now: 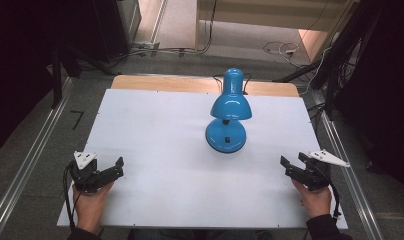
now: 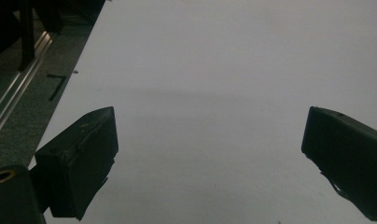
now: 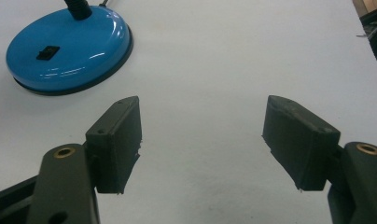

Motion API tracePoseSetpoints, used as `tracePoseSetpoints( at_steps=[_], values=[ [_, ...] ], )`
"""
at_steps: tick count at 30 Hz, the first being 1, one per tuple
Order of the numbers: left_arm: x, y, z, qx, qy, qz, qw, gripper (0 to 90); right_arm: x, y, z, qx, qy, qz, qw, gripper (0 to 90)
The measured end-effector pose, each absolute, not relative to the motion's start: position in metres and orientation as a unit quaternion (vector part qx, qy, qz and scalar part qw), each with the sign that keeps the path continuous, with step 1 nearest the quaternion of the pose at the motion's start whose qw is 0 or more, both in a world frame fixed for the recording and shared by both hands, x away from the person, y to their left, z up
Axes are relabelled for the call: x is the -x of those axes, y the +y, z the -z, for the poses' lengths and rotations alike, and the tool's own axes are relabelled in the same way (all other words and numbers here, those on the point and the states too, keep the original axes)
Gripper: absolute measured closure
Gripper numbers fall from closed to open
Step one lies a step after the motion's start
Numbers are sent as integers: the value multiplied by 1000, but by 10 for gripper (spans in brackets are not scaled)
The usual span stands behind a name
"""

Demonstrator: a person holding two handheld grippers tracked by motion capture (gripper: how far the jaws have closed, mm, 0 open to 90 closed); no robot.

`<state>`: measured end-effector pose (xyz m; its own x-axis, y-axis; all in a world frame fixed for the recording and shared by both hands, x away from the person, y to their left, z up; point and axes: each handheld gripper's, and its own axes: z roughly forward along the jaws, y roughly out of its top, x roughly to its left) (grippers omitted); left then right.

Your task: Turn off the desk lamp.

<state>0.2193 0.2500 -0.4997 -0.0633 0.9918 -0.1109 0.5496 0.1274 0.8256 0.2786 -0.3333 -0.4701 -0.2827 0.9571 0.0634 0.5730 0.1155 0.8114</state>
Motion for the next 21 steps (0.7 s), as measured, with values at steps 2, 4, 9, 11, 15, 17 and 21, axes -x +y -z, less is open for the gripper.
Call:
tracePoseSetpoints(
  at_steps=[2, 4, 9, 11, 15, 17, 21],
  values=[
    [-219, 250, 500, -584, 660, -309, 358, 43, -278, -335, 470, -545, 702, -383, 250, 269],
    [-219, 250, 500, -583, 661, -309, 358, 43, -277, -337, 470, -546, 702, -382, 253, 268],
    [-220, 250, 500, -584, 661, -308, 357, 43, -275, -342, 469, -550, 698, -382, 254, 268],
    [-220, 250, 500, -584, 661, -308, 358, 43, -274, -345, 469, -552, 696, -381, 255, 268],
    [-220, 250, 501, -587, 659, -306, 356, 43, -272, -351, 469, -556, 695, -376, 258, 264],
    [-220, 250, 502, -591, 659, -302, 353, 43, -270, -356, 470, -562, 691, -374, 257, 242],
    [-223, 249, 506, -596, 664, -292, 343, 43, -269, -365, 474, -586, 670, -381, 250, 226]
  ],
)
